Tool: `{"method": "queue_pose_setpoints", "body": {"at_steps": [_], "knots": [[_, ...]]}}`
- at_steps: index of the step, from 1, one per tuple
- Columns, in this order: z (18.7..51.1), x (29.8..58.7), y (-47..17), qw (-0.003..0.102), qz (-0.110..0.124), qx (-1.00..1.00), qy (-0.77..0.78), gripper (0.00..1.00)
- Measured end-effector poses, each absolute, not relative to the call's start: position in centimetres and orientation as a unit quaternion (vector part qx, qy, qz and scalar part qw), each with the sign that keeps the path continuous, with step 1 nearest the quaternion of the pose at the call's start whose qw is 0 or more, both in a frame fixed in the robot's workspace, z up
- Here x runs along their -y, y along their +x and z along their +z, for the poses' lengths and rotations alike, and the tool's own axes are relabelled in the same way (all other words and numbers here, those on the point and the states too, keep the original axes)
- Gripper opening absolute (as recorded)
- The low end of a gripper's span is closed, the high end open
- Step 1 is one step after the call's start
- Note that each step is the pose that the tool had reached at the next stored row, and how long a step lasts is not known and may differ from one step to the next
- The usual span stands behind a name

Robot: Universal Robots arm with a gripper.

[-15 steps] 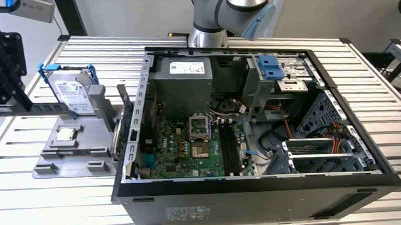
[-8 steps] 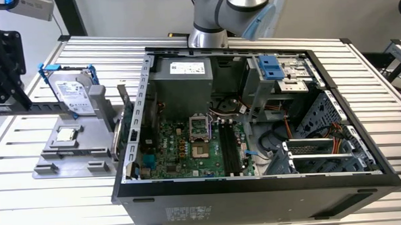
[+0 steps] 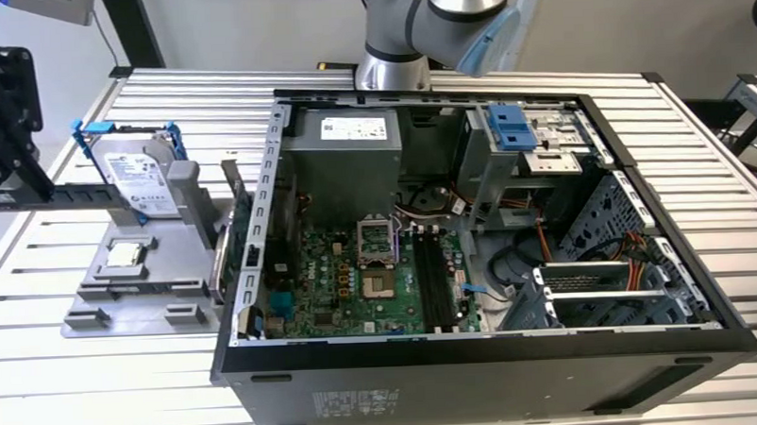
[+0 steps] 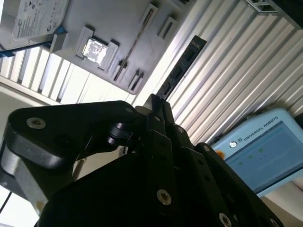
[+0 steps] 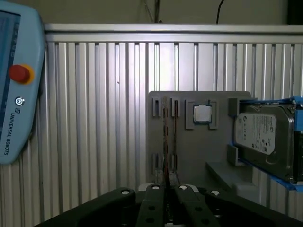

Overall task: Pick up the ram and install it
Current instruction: 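Pick up the ram and move it above insertion slot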

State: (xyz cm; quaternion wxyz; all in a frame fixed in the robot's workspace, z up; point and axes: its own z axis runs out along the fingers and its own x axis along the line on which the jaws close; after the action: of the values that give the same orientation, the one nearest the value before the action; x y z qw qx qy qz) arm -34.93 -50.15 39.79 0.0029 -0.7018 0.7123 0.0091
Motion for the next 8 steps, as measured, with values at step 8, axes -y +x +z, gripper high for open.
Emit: {"method": "queue_pose_setpoints", "body": {"at_steps": [8], "knots": [[40.9, 50.1, -34.9, 0.003, 0.009, -0.713, -0.702, 0.00]]}}
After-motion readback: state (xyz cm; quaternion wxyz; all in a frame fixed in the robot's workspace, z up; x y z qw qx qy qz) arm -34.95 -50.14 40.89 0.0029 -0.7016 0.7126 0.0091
